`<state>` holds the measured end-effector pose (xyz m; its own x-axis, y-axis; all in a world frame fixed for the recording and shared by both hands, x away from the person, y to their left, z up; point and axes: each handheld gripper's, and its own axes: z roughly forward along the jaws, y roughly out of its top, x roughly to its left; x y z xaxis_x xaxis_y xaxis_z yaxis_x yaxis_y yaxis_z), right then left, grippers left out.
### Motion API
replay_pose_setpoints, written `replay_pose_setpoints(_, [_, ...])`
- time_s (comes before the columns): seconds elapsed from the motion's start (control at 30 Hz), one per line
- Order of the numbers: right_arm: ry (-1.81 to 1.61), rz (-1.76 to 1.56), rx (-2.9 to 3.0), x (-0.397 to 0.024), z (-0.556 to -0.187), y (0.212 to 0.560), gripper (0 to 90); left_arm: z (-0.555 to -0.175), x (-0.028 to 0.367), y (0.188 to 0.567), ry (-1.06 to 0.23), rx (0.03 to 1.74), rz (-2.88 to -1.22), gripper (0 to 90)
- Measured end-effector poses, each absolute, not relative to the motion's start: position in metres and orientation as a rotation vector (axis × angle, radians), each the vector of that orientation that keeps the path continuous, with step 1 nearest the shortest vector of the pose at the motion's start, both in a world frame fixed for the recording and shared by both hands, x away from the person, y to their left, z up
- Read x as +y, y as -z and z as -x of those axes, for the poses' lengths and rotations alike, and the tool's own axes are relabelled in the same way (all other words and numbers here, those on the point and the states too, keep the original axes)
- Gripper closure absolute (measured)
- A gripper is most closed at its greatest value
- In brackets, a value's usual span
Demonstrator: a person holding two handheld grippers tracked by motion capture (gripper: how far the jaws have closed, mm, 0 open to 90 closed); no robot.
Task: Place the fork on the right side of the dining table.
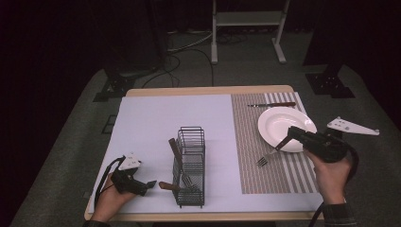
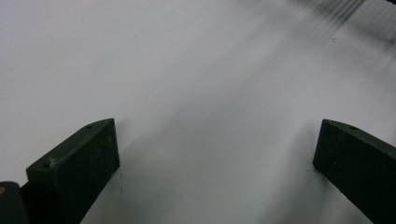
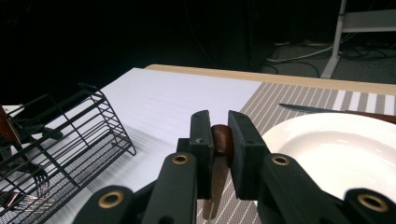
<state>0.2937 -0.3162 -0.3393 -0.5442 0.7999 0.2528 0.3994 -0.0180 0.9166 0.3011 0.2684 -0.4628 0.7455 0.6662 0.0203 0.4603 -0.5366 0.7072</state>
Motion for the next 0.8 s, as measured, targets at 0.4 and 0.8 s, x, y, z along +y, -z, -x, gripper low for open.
replay_pose_setpoints(0.4, [-1.474, -1.292, 1.881, -0.324, -0.286, 0.343, 77.4, -0.301, 0.268, 0.463, -0.376, 0.842, -2.234, 0.0])
replay_pose_setpoints(0.8, [-1.396, -1.345, 1.849, -0.335, -0.280, 0.351, 73.8, -0.301, 0.268, 0.463, -0.376, 0.842, -2.235, 0.0])
